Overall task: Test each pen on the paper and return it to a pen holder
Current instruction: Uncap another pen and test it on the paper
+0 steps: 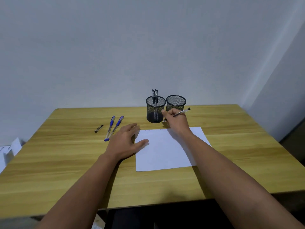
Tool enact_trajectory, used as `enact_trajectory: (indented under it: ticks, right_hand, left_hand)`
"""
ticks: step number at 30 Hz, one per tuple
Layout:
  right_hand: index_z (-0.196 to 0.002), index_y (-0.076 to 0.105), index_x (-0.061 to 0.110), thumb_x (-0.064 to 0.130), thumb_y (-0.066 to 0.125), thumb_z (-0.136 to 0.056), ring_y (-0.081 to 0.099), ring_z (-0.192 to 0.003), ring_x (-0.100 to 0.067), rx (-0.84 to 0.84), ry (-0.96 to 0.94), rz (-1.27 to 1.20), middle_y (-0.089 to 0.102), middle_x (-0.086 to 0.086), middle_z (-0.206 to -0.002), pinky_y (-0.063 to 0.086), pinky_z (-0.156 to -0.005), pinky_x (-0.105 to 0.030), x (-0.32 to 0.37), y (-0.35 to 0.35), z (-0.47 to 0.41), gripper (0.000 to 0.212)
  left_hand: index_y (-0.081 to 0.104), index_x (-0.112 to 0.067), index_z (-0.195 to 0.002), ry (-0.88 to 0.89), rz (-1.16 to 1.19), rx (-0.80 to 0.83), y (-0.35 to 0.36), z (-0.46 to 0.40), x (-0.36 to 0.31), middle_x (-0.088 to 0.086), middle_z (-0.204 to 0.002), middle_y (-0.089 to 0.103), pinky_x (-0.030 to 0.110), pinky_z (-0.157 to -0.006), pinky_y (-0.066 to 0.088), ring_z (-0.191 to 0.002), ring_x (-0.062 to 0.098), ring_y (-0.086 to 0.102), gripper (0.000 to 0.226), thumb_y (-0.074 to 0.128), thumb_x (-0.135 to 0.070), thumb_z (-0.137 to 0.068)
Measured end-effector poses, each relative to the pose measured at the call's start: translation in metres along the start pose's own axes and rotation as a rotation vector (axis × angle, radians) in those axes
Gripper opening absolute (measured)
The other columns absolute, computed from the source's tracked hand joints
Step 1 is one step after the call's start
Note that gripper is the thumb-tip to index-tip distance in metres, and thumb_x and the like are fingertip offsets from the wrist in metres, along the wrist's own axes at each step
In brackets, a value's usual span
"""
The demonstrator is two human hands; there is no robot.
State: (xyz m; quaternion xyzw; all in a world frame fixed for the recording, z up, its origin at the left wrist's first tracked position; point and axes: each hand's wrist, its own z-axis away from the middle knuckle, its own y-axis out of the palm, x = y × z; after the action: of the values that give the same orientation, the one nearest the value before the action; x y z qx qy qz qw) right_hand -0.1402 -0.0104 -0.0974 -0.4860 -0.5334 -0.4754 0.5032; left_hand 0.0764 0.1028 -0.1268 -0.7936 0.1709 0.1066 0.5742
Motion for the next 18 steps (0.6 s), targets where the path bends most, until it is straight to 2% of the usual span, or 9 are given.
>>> enact_trajectory:
  ticks: [2,4,6,9,11,14,18]
  right_hand:
    - [-0.081,0.054,0.003,0.013,0.073,-0.102,0.040,-0.040,0.001,-0.014,-0.055,0.013,0.045,-0.001,-0.054,0.037,-0.045,-0.013,0.011,0.003,0.001,0.030]
    - [-0.071,0.051,0.007,0.016,0.076,-0.099,0.042,-0.040,0.002,-0.009,-0.105,0.028,0.047,0.012,-0.046,0.035,-0.046,-0.013,0.016,0.006,-0.002,0.039]
    - [-0.069,0.054,0.014,0.021,0.079,-0.098,0.043,-0.040,-0.002,-0.006,-0.092,0.021,0.053,0.009,-0.050,0.035,-0.045,-0.015,0.021,0.011,-0.001,0.038]
    - [-0.086,0.072,0.012,0.031,0.073,-0.102,0.054,-0.044,-0.010,0.060,0.002,-0.010,0.071,-0.004,-0.067,0.039,-0.042,-0.021,0.031,0.020,0.005,0.025]
    - [-0.090,0.076,0.014,0.029,0.065,-0.106,0.055,-0.046,-0.011,0.097,0.076,-0.057,0.073,-0.007,-0.074,0.038,-0.043,-0.019,0.036,0.027,0.009,0.025]
    - [-0.088,0.067,0.012,0.024,0.065,-0.106,0.050,-0.043,-0.013,0.117,0.103,-0.117,0.065,-0.010,-0.069,0.035,-0.043,-0.020,0.037,0.037,0.014,0.022]
    - [-0.089,0.069,0.009,0.026,0.073,-0.102,0.055,-0.045,-0.012,0.158,0.043,-0.070,0.070,-0.008,-0.068,0.044,-0.043,-0.020,0.031,0.041,0.019,0.022]
  left_hand:
    - [0.062,-0.027,-0.137,-0.001,0.029,-0.114,-0.011,-0.001,0.003,-0.011,-0.142,0.055,0.035,-0.096,0.048,-0.132,0.011,0.046,0.056,0.054,-0.063,-0.094]
    - [0.068,-0.024,-0.129,-0.033,0.008,-0.265,-0.024,-0.004,0.016,-0.007,-0.128,0.062,0.040,-0.092,0.051,-0.119,0.017,0.051,0.043,0.052,-0.050,-0.099]
    - [0.071,-0.017,-0.123,-0.145,-0.055,-0.348,-0.040,-0.008,0.037,0.001,-0.120,0.065,0.044,-0.089,0.051,-0.109,0.028,0.053,0.046,0.047,-0.042,-0.094]
    - [0.069,-0.015,-0.128,-0.412,-0.199,-0.235,-0.060,-0.011,0.072,0.011,-0.129,0.061,0.048,-0.091,0.050,-0.115,0.036,0.053,0.045,0.051,-0.037,-0.092]
    - [0.069,-0.018,-0.126,-0.514,-0.235,-0.106,-0.063,-0.008,0.089,0.010,-0.132,0.057,0.048,-0.091,0.051,-0.117,0.036,0.054,0.040,0.056,-0.038,-0.095]
    - [0.075,-0.023,-0.117,-0.508,-0.267,-0.020,-0.058,-0.002,0.100,0.008,-0.123,0.061,0.045,-0.080,0.054,-0.109,0.033,0.058,0.032,0.060,-0.041,-0.096]
    - [0.076,-0.025,-0.111,-0.479,-0.276,-0.073,-0.054,0.004,0.102,0.006,-0.113,0.063,0.042,-0.073,0.052,-0.104,0.032,0.059,0.022,0.062,-0.035,-0.097]
